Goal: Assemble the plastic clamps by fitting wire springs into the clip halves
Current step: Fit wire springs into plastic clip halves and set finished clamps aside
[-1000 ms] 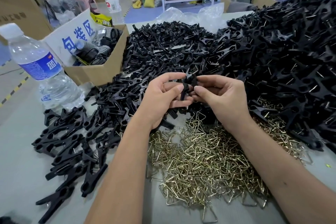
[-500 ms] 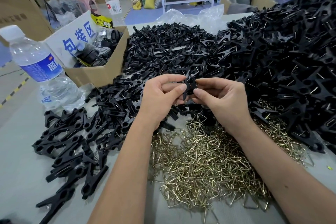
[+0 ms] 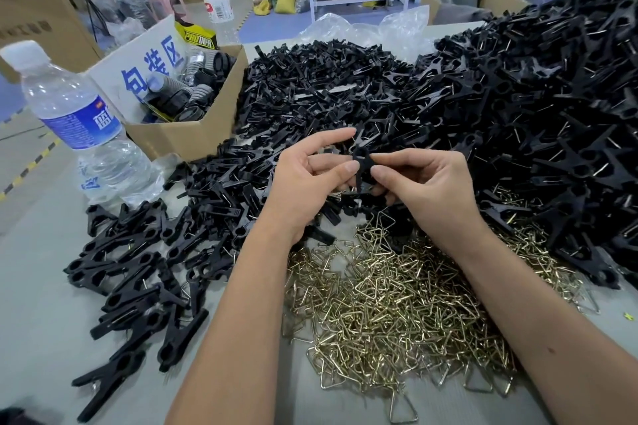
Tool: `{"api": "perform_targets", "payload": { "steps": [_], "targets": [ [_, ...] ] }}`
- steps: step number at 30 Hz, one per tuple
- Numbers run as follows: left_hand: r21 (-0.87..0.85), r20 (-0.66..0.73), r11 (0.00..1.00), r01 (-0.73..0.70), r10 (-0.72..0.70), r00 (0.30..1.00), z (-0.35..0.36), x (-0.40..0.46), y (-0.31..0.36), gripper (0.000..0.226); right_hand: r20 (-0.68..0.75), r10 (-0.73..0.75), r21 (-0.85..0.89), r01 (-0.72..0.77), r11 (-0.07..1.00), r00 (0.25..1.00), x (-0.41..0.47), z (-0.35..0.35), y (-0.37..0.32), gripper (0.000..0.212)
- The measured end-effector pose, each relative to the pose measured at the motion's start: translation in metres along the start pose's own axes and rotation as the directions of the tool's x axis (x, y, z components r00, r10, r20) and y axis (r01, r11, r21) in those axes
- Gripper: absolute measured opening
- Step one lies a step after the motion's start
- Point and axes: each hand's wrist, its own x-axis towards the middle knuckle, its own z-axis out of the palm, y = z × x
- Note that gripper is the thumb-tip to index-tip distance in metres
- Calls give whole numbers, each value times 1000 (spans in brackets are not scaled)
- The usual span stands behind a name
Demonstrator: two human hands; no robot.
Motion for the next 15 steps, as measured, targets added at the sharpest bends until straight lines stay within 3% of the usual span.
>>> {"api": "perform_targets", "payload": {
  "steps": [5, 8, 10, 12, 15],
  "targets": [
    [-29, 122, 999, 26, -23, 992, -11, -2, 4, 33, 180, 44, -32, -38, 999, 983, 6, -14, -10, 14],
    [-70, 75, 997, 21, -16, 997, -16, -2, 5, 28, 141, 46, -154, -24, 988, 989, 7, -16, -17, 11],
    [-90, 31, 996, 4, -1, 1000, -20, -2, 4, 24, 187, 15, -425, 67, 903, 982, 11, -22, -24, 8],
    [-93, -12, 995, -27, 26, 1000, -22, -2, 2, 23, 353, 104, -635, 157, 757, 930, 13, -25, -32, 11],
    [-108, -61, 993, -55, 48, 997, -23, 0, 1, 28, 443, 214, -743, 222, 632, 871, 11, -18, -39, 12]
  ]
}}
